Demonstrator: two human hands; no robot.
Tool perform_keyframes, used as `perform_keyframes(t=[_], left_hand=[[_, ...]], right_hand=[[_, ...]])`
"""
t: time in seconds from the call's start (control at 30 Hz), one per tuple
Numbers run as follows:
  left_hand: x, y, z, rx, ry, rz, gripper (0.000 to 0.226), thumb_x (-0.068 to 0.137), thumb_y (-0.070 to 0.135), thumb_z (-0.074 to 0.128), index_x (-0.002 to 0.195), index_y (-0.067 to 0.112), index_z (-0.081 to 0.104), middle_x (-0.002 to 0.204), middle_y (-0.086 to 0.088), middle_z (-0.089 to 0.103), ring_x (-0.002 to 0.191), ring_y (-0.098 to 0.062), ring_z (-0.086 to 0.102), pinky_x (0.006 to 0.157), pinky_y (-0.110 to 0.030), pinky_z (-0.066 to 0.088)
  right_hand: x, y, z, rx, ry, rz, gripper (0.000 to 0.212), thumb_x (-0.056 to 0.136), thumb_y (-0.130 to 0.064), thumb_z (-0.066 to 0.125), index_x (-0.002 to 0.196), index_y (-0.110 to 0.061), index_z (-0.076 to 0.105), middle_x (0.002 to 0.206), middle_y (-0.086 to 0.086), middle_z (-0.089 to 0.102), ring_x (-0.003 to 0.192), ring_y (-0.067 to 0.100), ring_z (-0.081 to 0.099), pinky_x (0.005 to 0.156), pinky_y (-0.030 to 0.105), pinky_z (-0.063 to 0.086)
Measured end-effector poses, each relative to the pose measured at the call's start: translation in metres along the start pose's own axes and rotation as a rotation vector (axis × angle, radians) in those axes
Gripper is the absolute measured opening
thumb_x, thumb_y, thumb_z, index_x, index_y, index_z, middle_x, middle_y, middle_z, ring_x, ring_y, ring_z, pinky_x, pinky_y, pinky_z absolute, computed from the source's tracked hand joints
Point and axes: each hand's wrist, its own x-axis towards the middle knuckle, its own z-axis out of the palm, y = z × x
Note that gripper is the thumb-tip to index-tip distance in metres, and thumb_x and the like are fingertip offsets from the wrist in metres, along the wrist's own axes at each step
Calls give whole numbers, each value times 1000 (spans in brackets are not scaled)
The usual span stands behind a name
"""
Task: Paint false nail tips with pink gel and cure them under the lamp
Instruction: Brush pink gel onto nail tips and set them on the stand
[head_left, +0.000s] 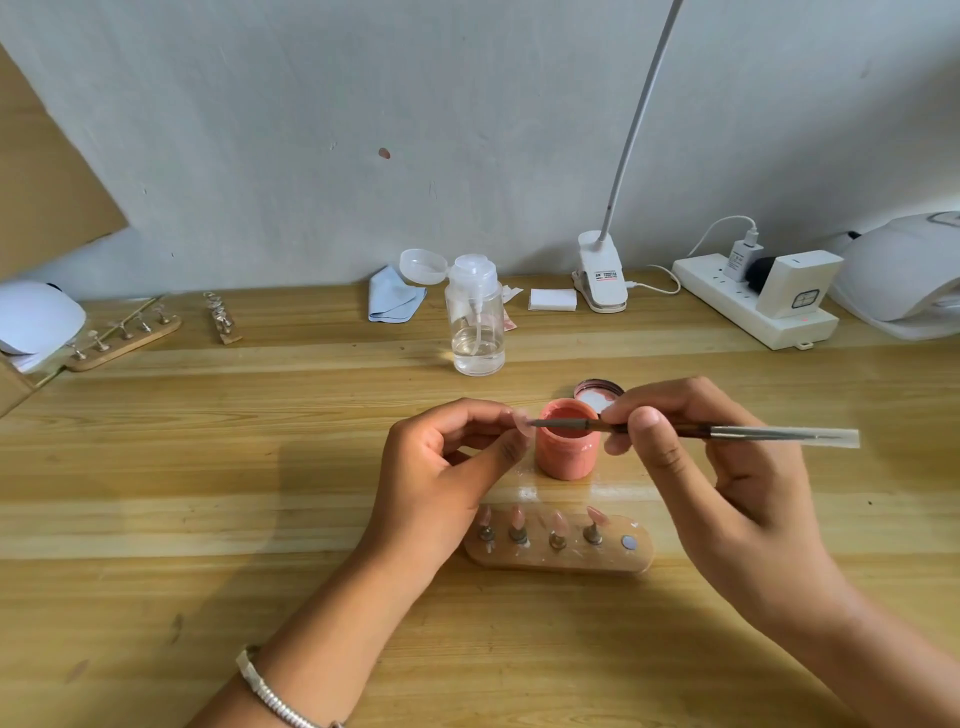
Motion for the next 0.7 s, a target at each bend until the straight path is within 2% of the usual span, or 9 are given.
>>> perform_keyframes(t=[0.13,0.33,0.43,0.57,0.7], left_hand=[[1,-1,0,8,6,-3,8,71,22,80,78,20,78,82,-1,77,72,-3,68,59,-9,45],[0,-2,-1,29,-6,8,9,71,22,80,80,23,79,81,3,77,72,-2,66,59,-9,45],[1,-2,-1,24,10,2,11,70,22,80,80,26,79,79,6,76,70,0,65,60,-9,45],[1,-1,-1,35,2,11,7,72,20,80,79,20,78,82,3,77,74,-2,67,61,-10,45],[1,-1,-1,24,11,-2,10,70,20,80,79,19,78,80,2,77,72,-2,66,61,-10,45]], right_hand=[[-1,0,-3,-6,53,15,23,99,-29,52,87,-17,67,79,-8,65,77,17,65,74,19,46],[1,0,2,-32,-4,-48,14,100,-24,54,102,-21,68,93,-7,69,92,16,68,82,18,48],[-1,2,2,-42,-16,-53,16,100,-24,54,99,-18,68,94,-7,67,91,17,68,82,19,48],[-1,3,-2,-61,44,-51,19,99,-23,52,89,-16,67,87,-2,65,80,18,66,75,18,47],[0,0,-1,-44,12,-72,17,101,-25,53,98,-18,67,94,-6,67,89,18,68,80,18,47]])
